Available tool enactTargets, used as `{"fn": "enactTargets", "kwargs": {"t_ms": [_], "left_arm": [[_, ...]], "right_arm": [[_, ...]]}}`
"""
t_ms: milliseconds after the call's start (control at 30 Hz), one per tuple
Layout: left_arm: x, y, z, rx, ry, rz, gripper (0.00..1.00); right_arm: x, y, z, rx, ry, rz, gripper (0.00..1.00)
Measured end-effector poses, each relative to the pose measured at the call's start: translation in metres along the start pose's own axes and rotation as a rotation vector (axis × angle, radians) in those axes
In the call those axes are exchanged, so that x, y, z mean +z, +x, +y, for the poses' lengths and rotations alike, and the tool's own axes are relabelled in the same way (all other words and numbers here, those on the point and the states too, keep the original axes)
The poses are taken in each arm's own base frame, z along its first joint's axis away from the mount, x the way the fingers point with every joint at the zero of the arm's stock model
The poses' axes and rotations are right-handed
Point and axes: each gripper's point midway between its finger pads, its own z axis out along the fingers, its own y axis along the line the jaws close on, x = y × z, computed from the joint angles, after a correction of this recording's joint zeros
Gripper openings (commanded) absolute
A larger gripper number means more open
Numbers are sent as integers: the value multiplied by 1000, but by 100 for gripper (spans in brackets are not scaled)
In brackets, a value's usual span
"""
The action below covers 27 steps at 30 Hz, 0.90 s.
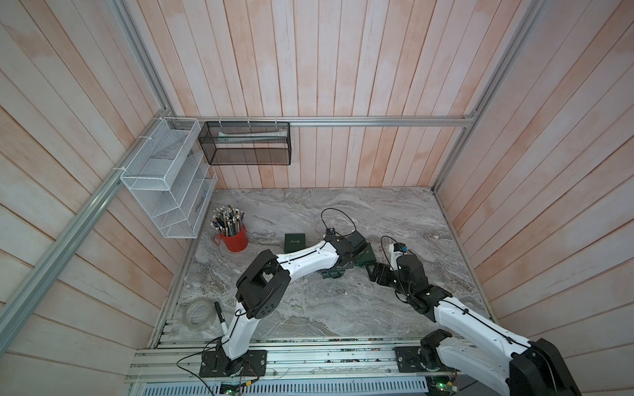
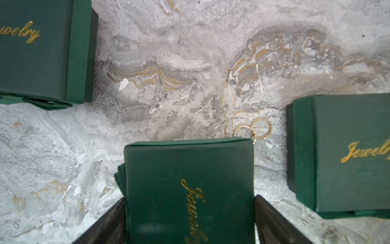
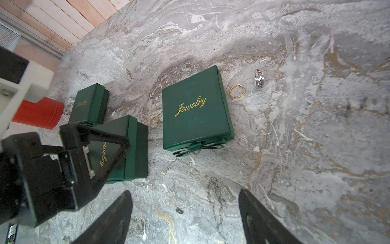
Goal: Take the rings out of the lift-off lid box
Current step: Close the lid on the jewelry box.
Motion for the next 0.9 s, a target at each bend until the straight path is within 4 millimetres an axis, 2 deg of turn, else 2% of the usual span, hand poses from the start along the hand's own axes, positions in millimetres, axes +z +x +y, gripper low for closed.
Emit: {"fn": "enactTargets", "kwargs": {"t_ms": [333,900], "left_arm": [[14,7,9,-25,5,19,92],[11,9,17,-78,104,0,91]], "right_arm": [[0,0,0,0,-2,2,81],[2,4,-2,-18,12,23,80]]}}
